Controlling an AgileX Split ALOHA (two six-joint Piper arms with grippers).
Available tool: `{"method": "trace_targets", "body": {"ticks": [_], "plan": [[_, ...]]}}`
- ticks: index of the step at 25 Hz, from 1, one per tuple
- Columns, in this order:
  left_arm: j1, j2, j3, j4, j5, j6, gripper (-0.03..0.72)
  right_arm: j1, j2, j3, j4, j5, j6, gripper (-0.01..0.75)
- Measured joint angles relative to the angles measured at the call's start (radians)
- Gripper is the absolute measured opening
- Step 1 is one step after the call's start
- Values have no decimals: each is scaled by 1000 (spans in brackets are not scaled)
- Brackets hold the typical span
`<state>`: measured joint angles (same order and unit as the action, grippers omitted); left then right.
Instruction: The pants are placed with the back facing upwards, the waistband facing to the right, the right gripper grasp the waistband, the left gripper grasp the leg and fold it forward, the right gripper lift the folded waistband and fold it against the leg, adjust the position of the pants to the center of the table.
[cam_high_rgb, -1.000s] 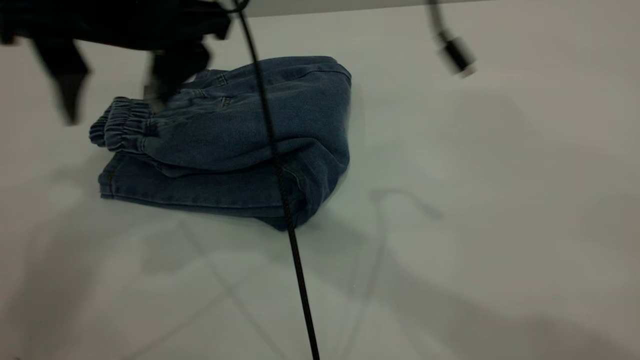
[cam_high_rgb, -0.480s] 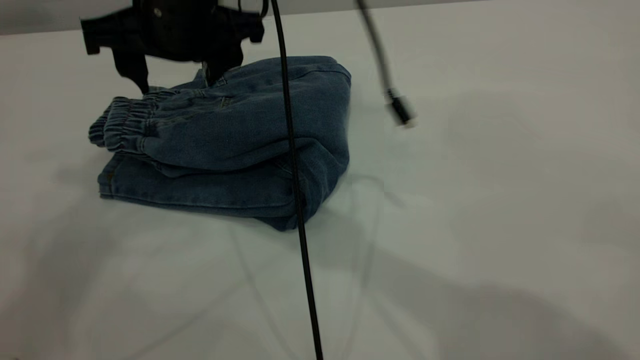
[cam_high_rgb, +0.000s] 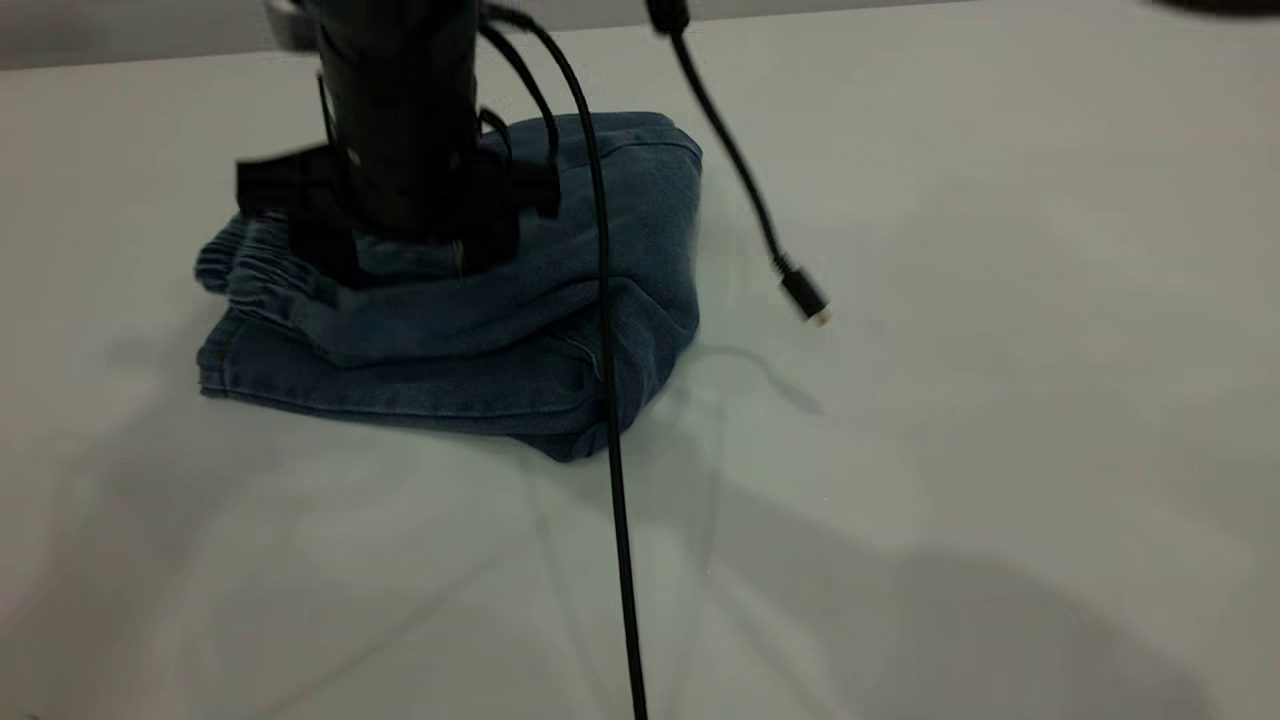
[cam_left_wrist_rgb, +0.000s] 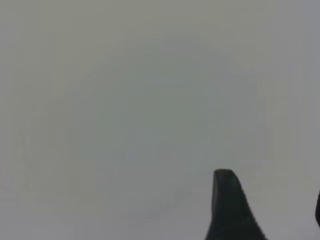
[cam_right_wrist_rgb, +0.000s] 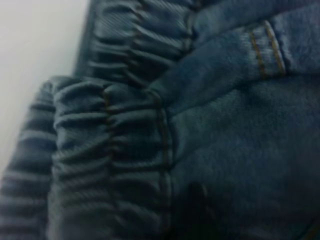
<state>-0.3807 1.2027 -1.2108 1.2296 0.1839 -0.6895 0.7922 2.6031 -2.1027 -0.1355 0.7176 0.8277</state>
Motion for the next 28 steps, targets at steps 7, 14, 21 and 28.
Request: {"method": "trace_targets", "body": {"ticks": [7, 14, 21, 28], "plan": [[0, 0, 0, 0, -8, 0, 370, 2, 14, -1, -1, 96, -82, 472], [0, 0, 0, 0, -9, 0, 370, -5, 13, -1, -48, 230, -156, 440], [0, 0, 0, 0, -10, 0, 370, -28, 12, 0, -150, 409, -204, 434], [0, -18, 0, 0, -13, 0, 369, -29, 13, 0, -174, 447, -214, 432]]}}
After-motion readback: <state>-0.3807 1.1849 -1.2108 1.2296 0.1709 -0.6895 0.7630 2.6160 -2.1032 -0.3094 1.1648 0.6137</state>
